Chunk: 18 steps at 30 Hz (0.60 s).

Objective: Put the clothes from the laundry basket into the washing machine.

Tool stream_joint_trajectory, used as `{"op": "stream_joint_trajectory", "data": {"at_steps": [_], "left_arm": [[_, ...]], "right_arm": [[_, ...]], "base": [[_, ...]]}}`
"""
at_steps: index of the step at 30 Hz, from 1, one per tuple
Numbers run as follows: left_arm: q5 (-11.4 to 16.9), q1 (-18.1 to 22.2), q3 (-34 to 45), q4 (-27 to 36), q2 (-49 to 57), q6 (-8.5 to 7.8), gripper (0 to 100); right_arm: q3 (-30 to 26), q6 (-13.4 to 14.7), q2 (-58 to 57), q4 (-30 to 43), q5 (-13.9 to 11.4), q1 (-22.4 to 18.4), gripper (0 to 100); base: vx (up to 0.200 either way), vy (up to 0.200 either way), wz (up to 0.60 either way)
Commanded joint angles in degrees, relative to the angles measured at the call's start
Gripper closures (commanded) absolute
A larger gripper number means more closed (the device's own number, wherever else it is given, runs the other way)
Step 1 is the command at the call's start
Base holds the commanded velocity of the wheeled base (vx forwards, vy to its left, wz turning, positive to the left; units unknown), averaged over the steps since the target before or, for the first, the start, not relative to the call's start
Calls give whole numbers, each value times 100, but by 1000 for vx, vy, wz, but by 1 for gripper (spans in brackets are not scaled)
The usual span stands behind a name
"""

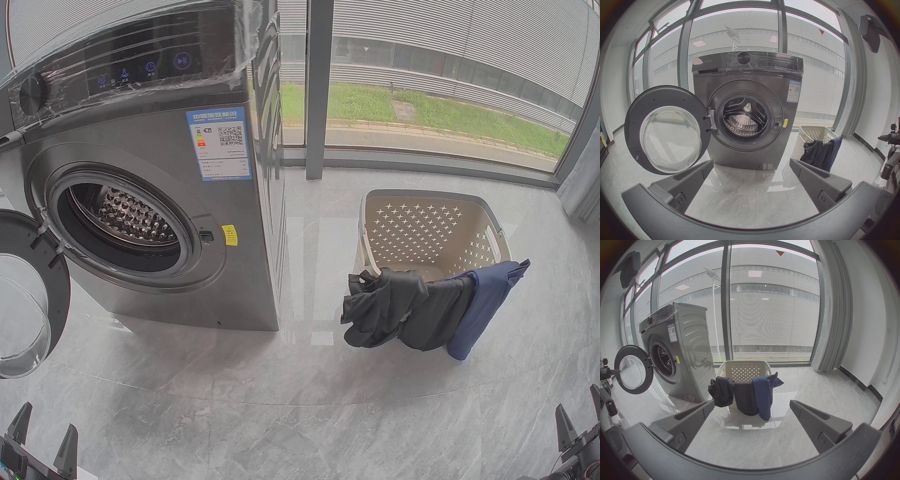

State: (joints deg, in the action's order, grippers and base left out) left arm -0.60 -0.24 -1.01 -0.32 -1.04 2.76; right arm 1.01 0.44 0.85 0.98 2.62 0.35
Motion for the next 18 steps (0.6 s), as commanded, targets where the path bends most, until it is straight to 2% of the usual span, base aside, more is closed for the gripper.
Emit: {"op": "stream_joint_trajectory", "data": {"at_steps": [1,18], "left_arm": [[-2,-2,101,-3,86,-3,0],[-2,-2,101,-3,86,-3,0]], "right_arm": [[-75,0,-77,-1,2,0,0],[-75,0,-77,-1,2,0,0]], "base": [[0,-200,0],[0,-200,0]]}}
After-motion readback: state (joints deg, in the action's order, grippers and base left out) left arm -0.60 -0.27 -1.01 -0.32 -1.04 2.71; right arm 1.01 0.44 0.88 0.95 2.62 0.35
